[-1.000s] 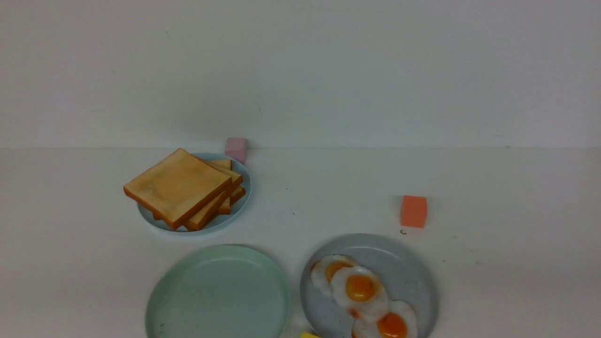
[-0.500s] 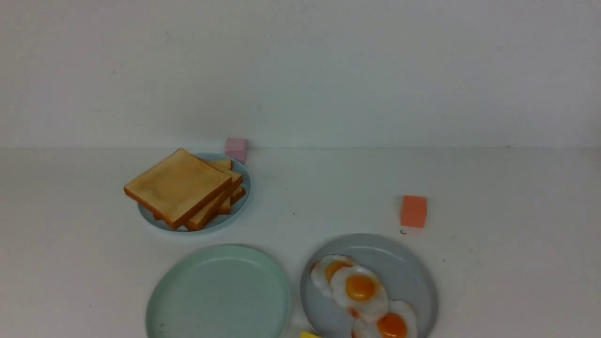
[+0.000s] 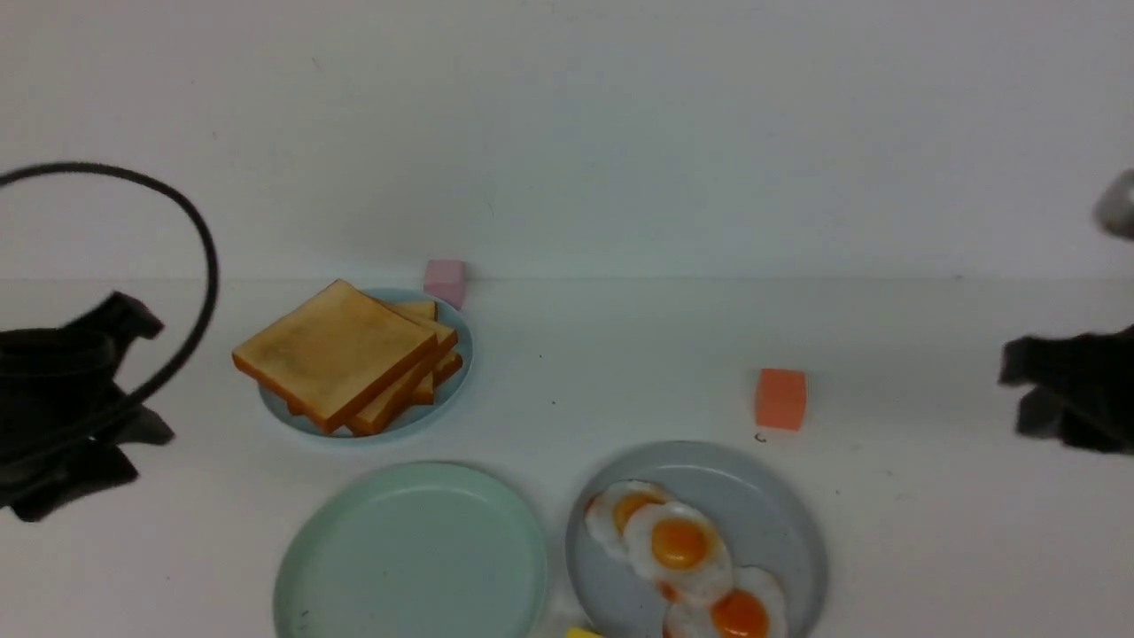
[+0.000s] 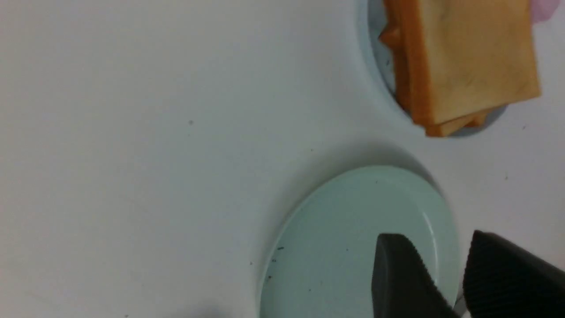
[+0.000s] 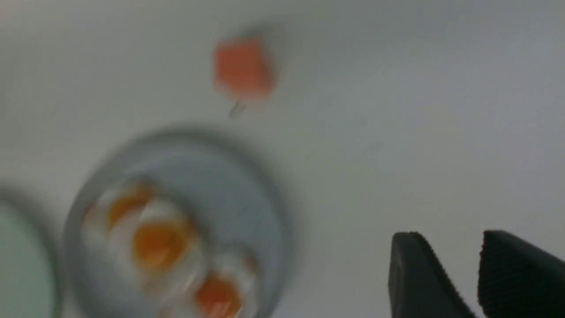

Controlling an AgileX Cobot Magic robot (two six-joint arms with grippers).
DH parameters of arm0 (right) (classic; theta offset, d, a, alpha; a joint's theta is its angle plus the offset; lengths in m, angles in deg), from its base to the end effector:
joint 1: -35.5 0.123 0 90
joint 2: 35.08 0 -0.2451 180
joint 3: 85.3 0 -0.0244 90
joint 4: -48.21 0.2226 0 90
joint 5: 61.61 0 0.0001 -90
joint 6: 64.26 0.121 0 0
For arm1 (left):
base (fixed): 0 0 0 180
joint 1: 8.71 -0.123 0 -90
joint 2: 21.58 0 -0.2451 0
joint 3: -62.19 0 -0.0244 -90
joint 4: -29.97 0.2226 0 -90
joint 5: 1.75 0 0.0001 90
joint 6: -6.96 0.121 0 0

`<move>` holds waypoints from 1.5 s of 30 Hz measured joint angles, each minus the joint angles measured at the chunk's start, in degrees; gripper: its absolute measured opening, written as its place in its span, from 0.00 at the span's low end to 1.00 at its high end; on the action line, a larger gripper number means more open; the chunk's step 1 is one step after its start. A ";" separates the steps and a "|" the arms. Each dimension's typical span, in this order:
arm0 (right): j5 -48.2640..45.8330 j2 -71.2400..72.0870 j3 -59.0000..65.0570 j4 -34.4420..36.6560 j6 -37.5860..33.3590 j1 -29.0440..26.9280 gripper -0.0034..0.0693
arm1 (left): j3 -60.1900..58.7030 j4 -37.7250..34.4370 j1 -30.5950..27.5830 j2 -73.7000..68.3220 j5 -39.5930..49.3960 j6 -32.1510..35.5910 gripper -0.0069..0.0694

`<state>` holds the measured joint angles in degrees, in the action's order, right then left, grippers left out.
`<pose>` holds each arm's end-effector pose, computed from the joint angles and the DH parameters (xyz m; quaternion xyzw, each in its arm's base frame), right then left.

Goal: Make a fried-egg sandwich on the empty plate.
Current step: Use the left arm to grab a slice of bread

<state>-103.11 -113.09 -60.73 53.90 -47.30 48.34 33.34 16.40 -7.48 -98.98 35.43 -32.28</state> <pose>0.2348 0.0617 0.2404 0.0594 0.9486 0.1205 0.2866 0.2392 -0.0223 0.2281 -0.3704 0.8697 -0.1991 0.2587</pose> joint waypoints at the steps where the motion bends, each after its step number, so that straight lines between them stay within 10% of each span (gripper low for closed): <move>1: -0.65 -0.82 0.00 4.09 -4.42 1.28 0.38 | 0.78 -2.17 0.00 -2.39 0.00 1.75 0.40; 11: -2.48 -2.56 0.00 27.03 -28.48 7.90 0.46 | 12.52 -13.85 0.00 -20.41 -1.21 13.71 0.49; 30: -4.90 -2.56 0.00 28.93 -30.33 7.90 0.53 | 17.92 -17.46 0.00 -35.44 -14.97 14.50 0.69; 45: -5.16 -2.56 0.00 29.25 -30.33 7.90 0.53 | 17.98 -17.75 -0.38 -36.20 -15.11 16.11 0.22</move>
<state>-108.28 -115.65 -60.73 83.15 -77.63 56.24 51.33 -1.35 -7.86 -135.18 20.32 -16.16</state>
